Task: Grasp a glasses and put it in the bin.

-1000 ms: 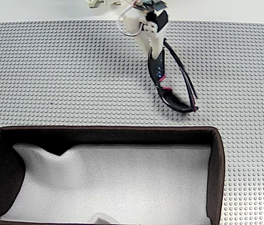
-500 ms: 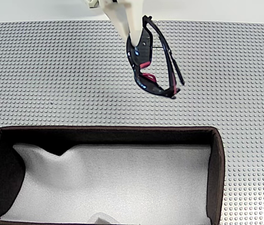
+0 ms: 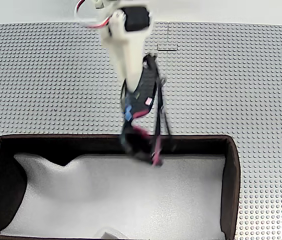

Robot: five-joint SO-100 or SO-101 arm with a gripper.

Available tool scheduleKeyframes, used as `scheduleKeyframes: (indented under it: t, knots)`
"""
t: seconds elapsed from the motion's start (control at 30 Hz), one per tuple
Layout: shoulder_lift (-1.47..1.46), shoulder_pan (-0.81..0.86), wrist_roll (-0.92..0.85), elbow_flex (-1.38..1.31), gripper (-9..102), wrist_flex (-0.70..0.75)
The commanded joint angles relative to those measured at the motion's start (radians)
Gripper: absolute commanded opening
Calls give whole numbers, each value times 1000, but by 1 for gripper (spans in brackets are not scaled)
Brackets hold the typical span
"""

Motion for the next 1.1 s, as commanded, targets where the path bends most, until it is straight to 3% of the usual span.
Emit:
scheduleKeyframes:
  t: [0.0, 0.2, 0.37, 0.63, 0.73, 0.8, 0.9, 0.97, 1.0, 1.07]
  knots:
    - [-166, 18, 18, -249, 0, 87]
    - [-699, 46, 78, -980, 0, 483]
    - [-799, 67, 126, -1040, 0, 555]
    - [-815, 66, 143, -1092, 55, 604]
    - [-865, 66, 140, -1204, 58, 649]
    - [-902, 60, 149, -1324, 53, 699]
    - [-856, 64, 161, -1335, 17, 715]
    - [-795, 57, 121, -1336, 10, 747]
    - [-703, 48, 106, -1336, 0, 775]
    - [-601, 41, 112, -1336, 0, 802]
